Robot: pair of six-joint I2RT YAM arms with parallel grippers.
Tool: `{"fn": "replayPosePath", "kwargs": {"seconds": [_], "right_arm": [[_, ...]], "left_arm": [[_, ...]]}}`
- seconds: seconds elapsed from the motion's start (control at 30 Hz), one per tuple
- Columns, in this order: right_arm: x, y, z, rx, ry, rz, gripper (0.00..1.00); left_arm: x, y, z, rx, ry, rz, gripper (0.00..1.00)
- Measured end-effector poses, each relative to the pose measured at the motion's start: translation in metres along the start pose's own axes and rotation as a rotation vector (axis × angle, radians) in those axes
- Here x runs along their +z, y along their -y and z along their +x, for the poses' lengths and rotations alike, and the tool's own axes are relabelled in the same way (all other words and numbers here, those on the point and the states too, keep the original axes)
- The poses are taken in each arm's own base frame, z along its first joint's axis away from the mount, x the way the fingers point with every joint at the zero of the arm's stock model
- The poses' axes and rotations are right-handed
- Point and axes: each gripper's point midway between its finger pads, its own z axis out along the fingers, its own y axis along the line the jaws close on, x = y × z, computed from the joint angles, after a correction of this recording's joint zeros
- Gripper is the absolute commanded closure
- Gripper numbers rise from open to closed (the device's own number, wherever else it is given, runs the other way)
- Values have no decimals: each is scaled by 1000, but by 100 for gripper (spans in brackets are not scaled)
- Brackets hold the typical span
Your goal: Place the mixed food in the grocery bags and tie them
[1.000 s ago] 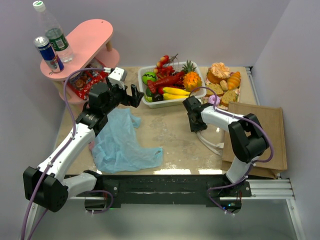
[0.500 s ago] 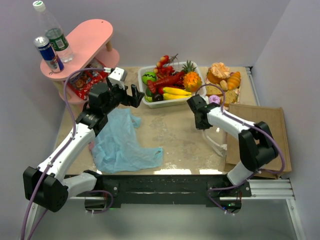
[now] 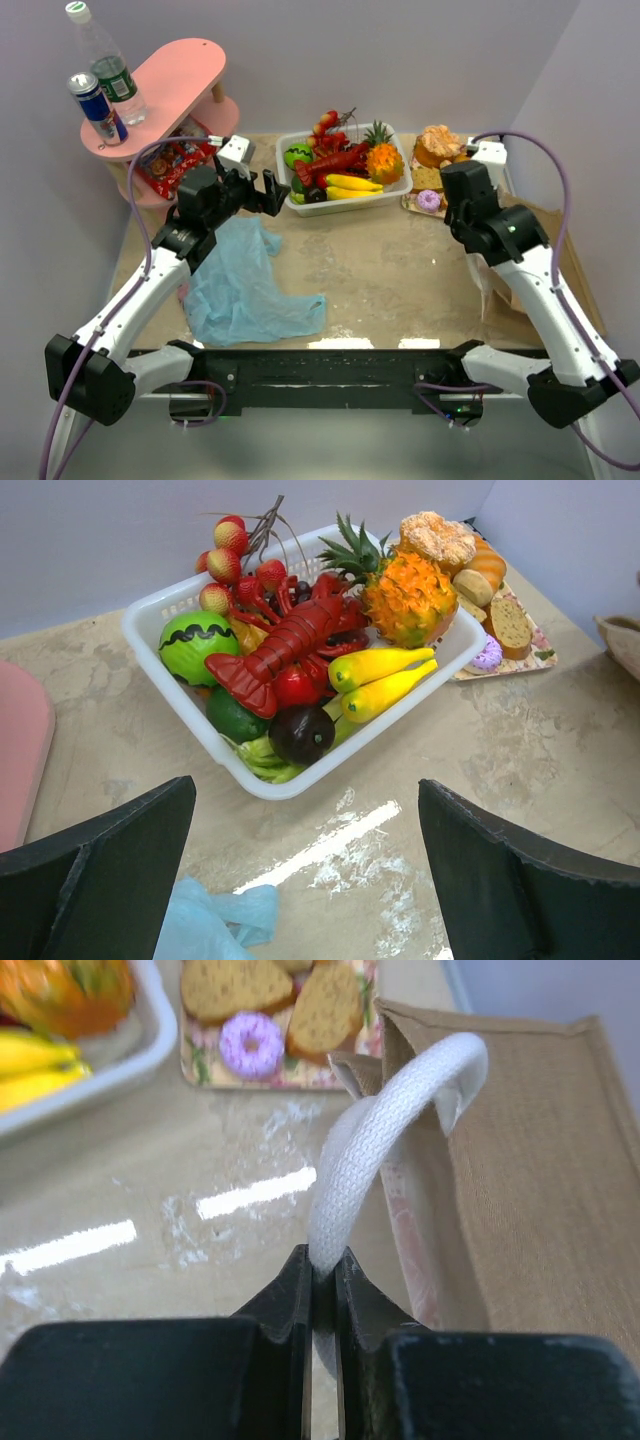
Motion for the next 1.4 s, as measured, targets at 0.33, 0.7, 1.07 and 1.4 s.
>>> {"fn": "replayPosePath", "kwargs": {"seconds": [0.33, 0.7, 1.07, 1.4], "right_arm": [[-66, 27, -88, 123, 213, -78, 100], [-83, -29, -126, 72, 249, -360, 100], [-105, -84, -138, 90, 253, -652, 100], [-112, -108, -124, 165, 244, -804, 100]], "left_arm": [[-4, 6, -4, 32, 11, 33, 2], [-19, 35, -33, 54, 71, 175, 2], [-45, 101, -96, -13, 224, 495, 4], [-22, 208, -64, -58, 184, 733, 4]]}}
